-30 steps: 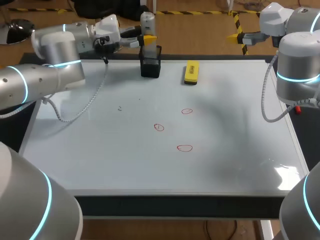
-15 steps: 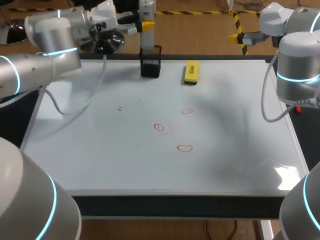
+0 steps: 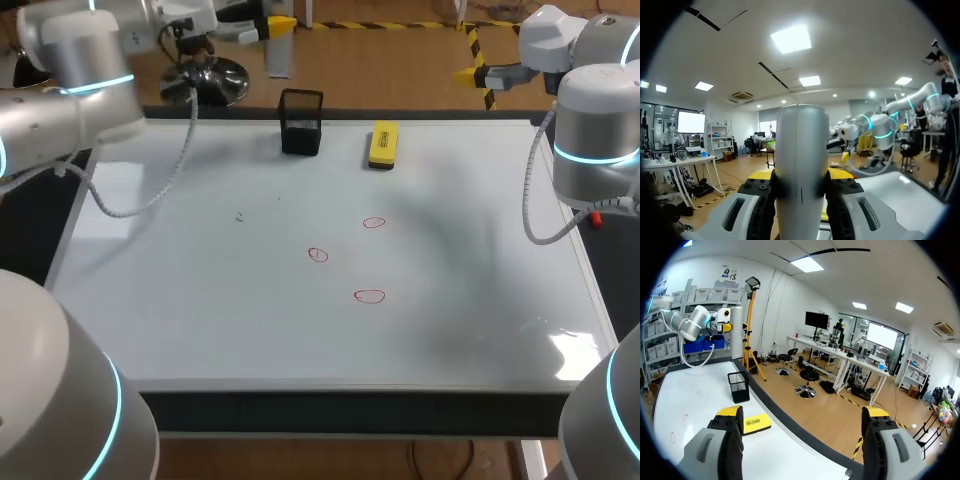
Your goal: Pick up the inspection probe, press it on each red-marked spot on the whiteboard one by one, put down the probe, pick up the eraser, and wipe off all the red marks.
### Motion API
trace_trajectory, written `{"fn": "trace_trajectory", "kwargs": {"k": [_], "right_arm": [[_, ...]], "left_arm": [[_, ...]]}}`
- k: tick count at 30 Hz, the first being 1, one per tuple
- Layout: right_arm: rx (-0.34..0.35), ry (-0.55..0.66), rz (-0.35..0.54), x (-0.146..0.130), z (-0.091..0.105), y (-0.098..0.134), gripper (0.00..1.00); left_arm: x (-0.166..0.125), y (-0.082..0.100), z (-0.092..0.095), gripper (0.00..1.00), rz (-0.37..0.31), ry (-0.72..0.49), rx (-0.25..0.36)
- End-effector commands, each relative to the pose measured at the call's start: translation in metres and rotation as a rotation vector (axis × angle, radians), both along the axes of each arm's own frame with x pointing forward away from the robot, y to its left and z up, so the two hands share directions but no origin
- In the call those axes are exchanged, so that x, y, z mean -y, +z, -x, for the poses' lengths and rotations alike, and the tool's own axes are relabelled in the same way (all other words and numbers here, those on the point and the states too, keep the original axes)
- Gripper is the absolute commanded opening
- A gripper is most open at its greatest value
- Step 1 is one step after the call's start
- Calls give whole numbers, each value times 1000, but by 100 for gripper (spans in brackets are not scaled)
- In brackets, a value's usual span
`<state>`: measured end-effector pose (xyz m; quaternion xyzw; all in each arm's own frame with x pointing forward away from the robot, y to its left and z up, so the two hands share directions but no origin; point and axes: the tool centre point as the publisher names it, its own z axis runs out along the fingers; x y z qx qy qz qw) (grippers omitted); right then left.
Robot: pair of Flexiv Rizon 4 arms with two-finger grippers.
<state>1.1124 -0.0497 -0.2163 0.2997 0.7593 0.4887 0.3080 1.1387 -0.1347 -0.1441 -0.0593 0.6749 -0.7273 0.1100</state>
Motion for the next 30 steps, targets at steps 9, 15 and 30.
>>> {"fn": "trace_trajectory", "kwargs": {"k": [9, 15, 30], "right_arm": [[-2, 1, 2, 0, -1, 0, 100], [-2, 1, 2, 0, -1, 0, 100], [-2, 1, 2, 0, -1, 0, 100]], "left_arm": [[-36, 13, 43, 0, -28, 169, -38], [-47, 11, 60, 0, -35, 224, -64], [-69, -10, 98, 0, -26, 329, -114]]}}
